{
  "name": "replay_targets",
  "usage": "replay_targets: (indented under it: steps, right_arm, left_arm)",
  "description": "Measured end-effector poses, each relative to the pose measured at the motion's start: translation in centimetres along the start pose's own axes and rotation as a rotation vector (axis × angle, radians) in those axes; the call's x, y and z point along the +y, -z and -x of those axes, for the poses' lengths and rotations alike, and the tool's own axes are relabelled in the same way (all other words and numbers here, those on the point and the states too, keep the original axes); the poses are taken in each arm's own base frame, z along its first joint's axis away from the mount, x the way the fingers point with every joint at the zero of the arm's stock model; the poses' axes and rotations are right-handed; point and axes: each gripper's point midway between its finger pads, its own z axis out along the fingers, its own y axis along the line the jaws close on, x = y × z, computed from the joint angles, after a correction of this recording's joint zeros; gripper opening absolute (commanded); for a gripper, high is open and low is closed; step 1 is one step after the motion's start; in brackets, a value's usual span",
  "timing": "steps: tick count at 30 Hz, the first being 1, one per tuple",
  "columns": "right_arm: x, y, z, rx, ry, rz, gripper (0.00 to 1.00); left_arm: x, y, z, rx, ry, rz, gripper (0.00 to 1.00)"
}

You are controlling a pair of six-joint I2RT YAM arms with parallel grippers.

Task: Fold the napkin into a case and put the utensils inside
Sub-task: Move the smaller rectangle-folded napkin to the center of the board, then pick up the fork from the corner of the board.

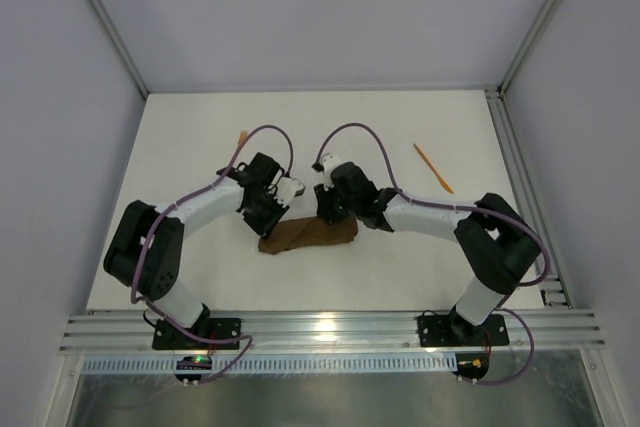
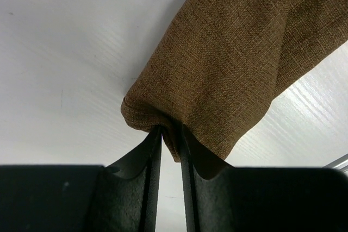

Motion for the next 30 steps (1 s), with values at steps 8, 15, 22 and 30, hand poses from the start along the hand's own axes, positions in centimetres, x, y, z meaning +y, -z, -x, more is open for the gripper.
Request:
replay_targets:
  steps: [8,15,22,30]
  right_arm:
    - [0.5,4.7,1.0,-0.096,-0.085,0.012,0.11]
    - [-2.7,2.5,-6.2,0.071,-0.275,-0.045,0.03]
    - [-3.3,2.1,-5.7,0.044,-0.354,-0.027,0.03]
    - [-3.4,2.3,-5.5,0.067,-0.320,-0.034,0.09]
  left_arm:
    - [-0.1,0.0,-0.4,0.001,-0.002,0.000,0.27]
    - [-0.1,-0.6,-1.5,0.010,-0.031,0.030,0.27]
    - [0.0,-1.0,-1.7,-0.003,-0.047,0.055,0.27]
    - [-0.1,1.8,-0.3,-0.125,-0.119,0.078,0.48]
